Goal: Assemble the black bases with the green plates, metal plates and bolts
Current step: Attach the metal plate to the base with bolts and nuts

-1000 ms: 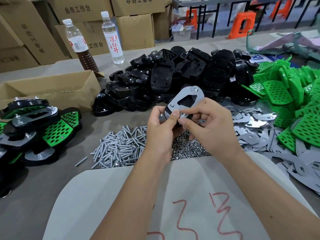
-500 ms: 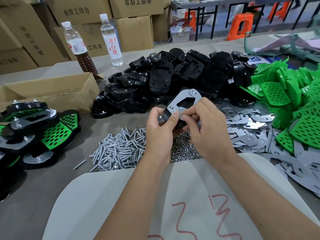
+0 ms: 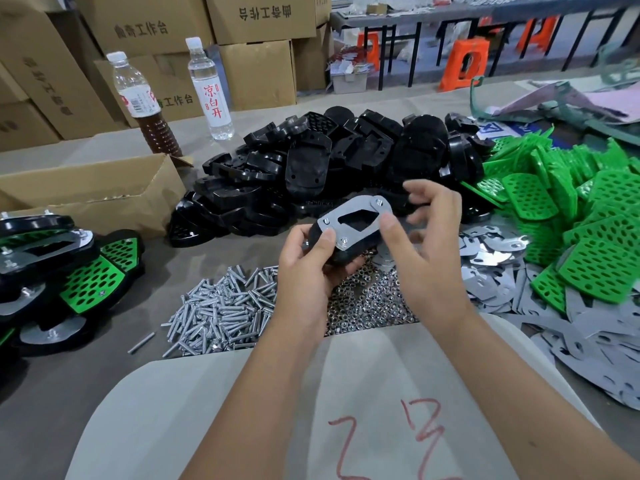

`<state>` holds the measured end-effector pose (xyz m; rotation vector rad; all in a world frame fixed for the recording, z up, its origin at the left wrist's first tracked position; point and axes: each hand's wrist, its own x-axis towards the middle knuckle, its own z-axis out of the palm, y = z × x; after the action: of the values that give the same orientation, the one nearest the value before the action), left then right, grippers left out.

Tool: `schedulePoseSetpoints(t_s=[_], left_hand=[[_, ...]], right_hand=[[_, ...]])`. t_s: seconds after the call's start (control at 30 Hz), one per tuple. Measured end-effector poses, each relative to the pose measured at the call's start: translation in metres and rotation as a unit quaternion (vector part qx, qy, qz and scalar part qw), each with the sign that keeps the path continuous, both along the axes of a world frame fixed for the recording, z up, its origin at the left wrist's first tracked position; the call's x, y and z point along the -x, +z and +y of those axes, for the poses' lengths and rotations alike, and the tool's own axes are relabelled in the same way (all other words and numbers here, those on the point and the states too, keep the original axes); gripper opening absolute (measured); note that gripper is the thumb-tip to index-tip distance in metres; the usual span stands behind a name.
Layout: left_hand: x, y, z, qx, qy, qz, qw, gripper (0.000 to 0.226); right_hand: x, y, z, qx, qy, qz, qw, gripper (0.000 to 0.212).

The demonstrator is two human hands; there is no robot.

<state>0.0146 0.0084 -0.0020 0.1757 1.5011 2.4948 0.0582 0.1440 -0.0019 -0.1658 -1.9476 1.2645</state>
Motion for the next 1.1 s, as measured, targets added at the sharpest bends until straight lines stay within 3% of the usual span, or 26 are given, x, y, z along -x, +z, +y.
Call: schedulePoseSetpoints(t_s=[0.03, 0.1, 0.13, 0.3, 0.43, 0.5, 0.87, 1.1], left_hand=[[0.000, 0.000, 0.000, -0.002, -0.004, -0.002, 1.000, 0.008], [-0.001, 0.001, 0.000, 0.008, -0.011, 0.003, 1.000, 0.010], [-0.001, 0.000, 0.000, 0.015, -0.012, 0.006, 1.000, 0.011], [-0.002, 0.000, 0.002, 0.068, -0.006, 0.058, 0.996, 0.028], [-0.004, -0.007, 0.003, 0.184, -0.015, 0.163, 0.969, 0.052], [-0.004, -0.009, 0.003, 0.212, 0.008, 0.174, 0.962, 0.060], [0.000, -0.006, -0.001, 0.188, 0.039, 0.192, 0.962, 0.051], [0.002, -0.009, -0.001, 0.218, 0.034, 0.230, 0.948, 0.052]], right_hand=[[0.001, -0.001, 0.003, 0.080, 0.047, -0.023, 0.995, 0.043], [0.002, -0.001, 0.006, 0.264, 0.159, -0.053, 0.950, 0.041], [0.002, 0.000, 0.007, 0.306, 0.188, -0.059, 0.932, 0.040], [0.003, -0.001, 0.008, 0.317, 0.167, -0.063, 0.932, 0.036], [0.004, -0.001, 0.011, 0.349, 0.127, -0.056, 0.927, 0.030], [0.003, -0.001, 0.009, 0.342, 0.131, -0.054, 0.929, 0.029], [0.002, -0.004, 0.009, 0.310, 0.172, -0.045, 0.934, 0.028], [0.002, -0.006, 0.010, 0.284, 0.205, -0.034, 0.936, 0.047]])
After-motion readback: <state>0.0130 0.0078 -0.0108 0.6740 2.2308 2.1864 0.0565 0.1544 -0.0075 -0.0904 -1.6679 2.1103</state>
